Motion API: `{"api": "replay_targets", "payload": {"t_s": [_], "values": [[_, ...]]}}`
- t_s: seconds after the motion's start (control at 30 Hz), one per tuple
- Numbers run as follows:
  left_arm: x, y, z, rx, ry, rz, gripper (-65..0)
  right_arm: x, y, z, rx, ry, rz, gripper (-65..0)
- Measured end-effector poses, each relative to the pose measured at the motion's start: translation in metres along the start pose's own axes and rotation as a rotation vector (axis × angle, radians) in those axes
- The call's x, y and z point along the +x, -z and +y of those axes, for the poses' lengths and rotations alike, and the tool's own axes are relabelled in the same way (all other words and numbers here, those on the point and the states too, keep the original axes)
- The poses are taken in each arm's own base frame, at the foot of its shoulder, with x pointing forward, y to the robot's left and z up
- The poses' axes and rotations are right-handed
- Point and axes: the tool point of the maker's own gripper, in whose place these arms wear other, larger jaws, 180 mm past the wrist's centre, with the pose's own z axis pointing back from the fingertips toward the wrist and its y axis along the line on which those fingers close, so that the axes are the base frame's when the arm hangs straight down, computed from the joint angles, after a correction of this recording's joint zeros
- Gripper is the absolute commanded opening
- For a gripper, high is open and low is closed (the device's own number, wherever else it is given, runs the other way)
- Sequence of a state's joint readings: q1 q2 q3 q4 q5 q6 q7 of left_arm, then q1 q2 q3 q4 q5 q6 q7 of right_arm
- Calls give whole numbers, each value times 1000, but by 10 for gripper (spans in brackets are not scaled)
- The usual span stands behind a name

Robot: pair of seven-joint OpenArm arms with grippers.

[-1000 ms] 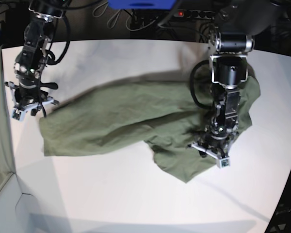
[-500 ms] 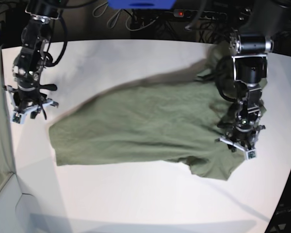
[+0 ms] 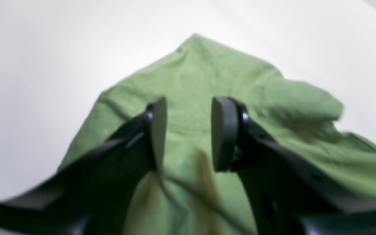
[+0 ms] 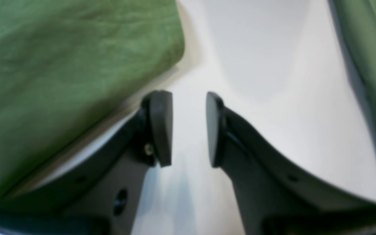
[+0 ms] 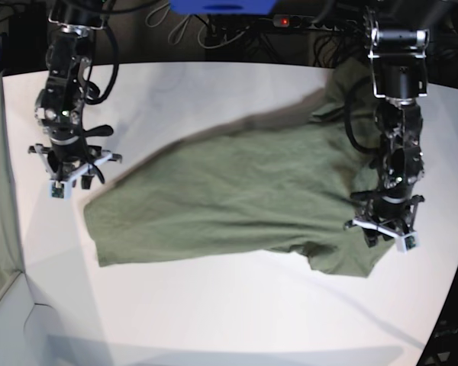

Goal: Layout the t-shirt on the table in an organized manner, then fold the t-shirt properly
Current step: 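Press the shirt body with both grippers to smooth it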

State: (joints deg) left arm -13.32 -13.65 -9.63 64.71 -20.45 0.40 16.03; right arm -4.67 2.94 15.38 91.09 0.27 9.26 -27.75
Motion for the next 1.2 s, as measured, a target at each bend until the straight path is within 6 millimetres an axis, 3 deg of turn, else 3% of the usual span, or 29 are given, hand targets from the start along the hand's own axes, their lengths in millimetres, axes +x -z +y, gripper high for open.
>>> {"api": "replay_targets", "payload": {"t_s": [0.07,0.3,0.5,0.63,0.8,0.9,1.2], "values": [[-3,-4,-2,-10,-4,1,-425,-2,2,3,9,5,1,-430],[-48,-17,-5,-10,-17,89,-425,-33,10,16,38,13,91,-359],[-44,-15,-8,-15,-16,76,-425,-17,18,18,39,22,60,-352],[-48,-15,-7,-14,-16,87,-425,-22,19,30,54,57,113,-342],[-52,-17,-6,-11,-14,95,-425,-5,25,47,80,94,102,-215],[-56,-19,-4,-9,-13,103,-425,-5,25,57,97,108,106,-148],[-67,-23,-1,-3,-8,125,-425,-7,23,73,121,141,108,-138]]}}
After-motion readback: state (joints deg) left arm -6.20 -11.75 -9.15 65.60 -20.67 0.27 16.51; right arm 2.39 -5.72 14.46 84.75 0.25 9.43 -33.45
